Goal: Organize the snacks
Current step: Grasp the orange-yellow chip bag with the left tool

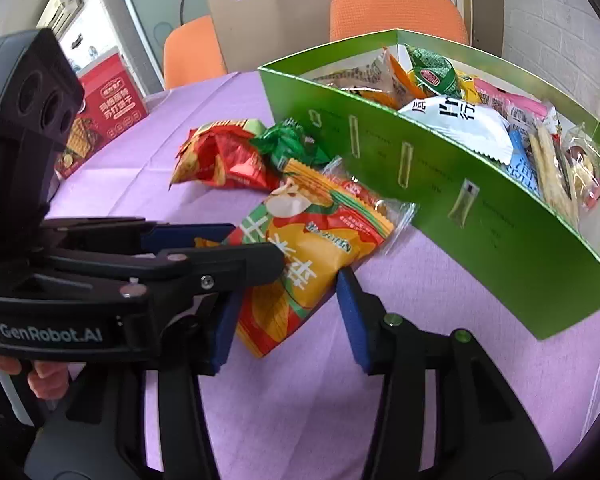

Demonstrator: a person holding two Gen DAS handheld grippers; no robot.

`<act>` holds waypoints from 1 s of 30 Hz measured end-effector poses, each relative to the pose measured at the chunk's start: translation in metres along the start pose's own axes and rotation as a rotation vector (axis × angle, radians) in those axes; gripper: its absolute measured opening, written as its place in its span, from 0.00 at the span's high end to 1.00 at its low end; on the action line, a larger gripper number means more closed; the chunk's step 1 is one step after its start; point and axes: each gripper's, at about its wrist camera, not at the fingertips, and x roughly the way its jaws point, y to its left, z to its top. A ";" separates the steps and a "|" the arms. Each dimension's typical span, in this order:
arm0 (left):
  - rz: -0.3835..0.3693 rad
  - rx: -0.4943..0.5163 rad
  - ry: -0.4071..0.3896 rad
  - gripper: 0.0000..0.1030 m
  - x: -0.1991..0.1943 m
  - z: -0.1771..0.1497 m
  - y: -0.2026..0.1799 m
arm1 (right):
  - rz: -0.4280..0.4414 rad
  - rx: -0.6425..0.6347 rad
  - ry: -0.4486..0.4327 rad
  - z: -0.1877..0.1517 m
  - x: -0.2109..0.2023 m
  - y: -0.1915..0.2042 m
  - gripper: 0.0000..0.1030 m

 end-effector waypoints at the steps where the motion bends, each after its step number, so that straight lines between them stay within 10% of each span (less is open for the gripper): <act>1: -0.005 0.003 0.001 0.61 -0.002 -0.003 -0.002 | 0.008 -0.005 0.002 -0.004 -0.002 0.002 0.52; 10: 0.061 -0.041 -0.063 0.51 -0.038 -0.035 0.008 | 0.037 -0.019 -0.025 -0.020 -0.049 -0.017 0.51; 21: 0.118 0.198 -0.028 0.28 -0.010 -0.034 -0.059 | -0.018 0.041 -0.105 0.021 -0.048 -0.040 0.51; 30: 0.143 0.116 -0.027 0.66 -0.007 -0.040 -0.034 | -0.056 -0.010 -0.100 0.032 -0.034 -0.035 0.51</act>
